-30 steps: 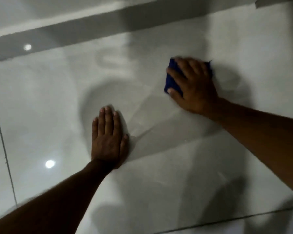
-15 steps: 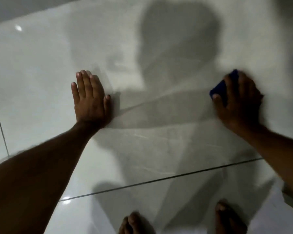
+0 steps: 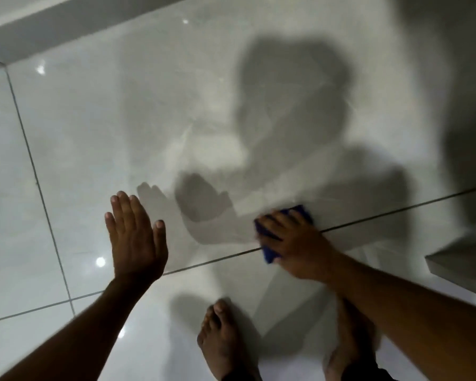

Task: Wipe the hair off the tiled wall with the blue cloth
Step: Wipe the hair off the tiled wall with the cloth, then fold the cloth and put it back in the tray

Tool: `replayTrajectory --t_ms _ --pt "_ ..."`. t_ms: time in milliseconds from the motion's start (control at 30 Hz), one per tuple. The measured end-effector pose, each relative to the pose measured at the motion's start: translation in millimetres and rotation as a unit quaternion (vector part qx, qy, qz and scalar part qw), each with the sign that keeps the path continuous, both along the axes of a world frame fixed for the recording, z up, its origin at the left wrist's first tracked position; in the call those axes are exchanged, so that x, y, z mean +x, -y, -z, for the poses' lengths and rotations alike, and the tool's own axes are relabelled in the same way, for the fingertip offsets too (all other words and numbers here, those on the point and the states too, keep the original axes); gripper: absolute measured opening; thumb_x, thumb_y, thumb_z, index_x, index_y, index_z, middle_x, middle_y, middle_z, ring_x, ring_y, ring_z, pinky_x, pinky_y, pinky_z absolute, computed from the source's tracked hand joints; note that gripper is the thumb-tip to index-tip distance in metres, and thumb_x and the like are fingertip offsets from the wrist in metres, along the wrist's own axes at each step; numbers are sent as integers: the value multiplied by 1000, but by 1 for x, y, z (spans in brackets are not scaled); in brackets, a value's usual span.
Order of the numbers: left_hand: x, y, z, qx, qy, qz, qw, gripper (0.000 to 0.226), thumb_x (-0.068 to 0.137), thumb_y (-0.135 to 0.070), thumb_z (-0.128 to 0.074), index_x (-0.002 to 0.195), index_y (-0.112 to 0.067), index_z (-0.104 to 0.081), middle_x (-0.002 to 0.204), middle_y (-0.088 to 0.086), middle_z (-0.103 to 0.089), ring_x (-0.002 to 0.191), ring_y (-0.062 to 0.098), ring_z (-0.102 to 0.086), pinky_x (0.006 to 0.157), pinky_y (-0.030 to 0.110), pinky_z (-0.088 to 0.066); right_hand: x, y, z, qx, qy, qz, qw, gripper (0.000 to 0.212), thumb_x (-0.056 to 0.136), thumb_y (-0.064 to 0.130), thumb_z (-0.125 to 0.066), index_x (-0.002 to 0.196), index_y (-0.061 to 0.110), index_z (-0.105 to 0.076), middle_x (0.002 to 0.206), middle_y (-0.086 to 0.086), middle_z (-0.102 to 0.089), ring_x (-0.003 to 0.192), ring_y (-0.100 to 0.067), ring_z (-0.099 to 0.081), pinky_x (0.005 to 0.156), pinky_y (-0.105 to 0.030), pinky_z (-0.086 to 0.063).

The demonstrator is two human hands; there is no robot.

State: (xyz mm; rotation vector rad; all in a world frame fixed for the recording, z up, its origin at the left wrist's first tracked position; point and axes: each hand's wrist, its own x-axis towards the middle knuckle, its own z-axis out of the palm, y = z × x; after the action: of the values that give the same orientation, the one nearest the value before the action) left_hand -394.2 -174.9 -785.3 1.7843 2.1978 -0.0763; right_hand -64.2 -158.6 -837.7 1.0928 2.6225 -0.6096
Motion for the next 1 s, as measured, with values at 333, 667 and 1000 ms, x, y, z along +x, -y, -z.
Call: replayTrajectory --t_ms 333,667,1000 --pt "54 69 -76 -93 83 -34 992 83 98 -53 -3 152 8 -12 163 26 -5 153 35 6 124 51 0 11 18 -54 -235 52 632 737 28 87 20 -67 113 11 -69 122 -17 -64 103 -39 -64 90 -45 -54" --pt "120 15 -358 -228 421 -201 854 23 86 -28 -47 78 -15 -64 72 4 -67 73 21 -60 66 28 -48 -104 -3 -383 -336 -227 639 654 30 86 30 -70 114 22 -68 106 2 -69 98 -15 -62 89 -31 -53" --pt "123 -24 -693 -142 560 -143 804 24 84 -8 -56 102 -17 -68 85 3 -74 77 16 -70 62 23 -56 -57 -28 -750 -238 -280 539 758 88 75 55 -76 146 20 -38 136 -1 -54 121 -21 -55 98 -33 -47"
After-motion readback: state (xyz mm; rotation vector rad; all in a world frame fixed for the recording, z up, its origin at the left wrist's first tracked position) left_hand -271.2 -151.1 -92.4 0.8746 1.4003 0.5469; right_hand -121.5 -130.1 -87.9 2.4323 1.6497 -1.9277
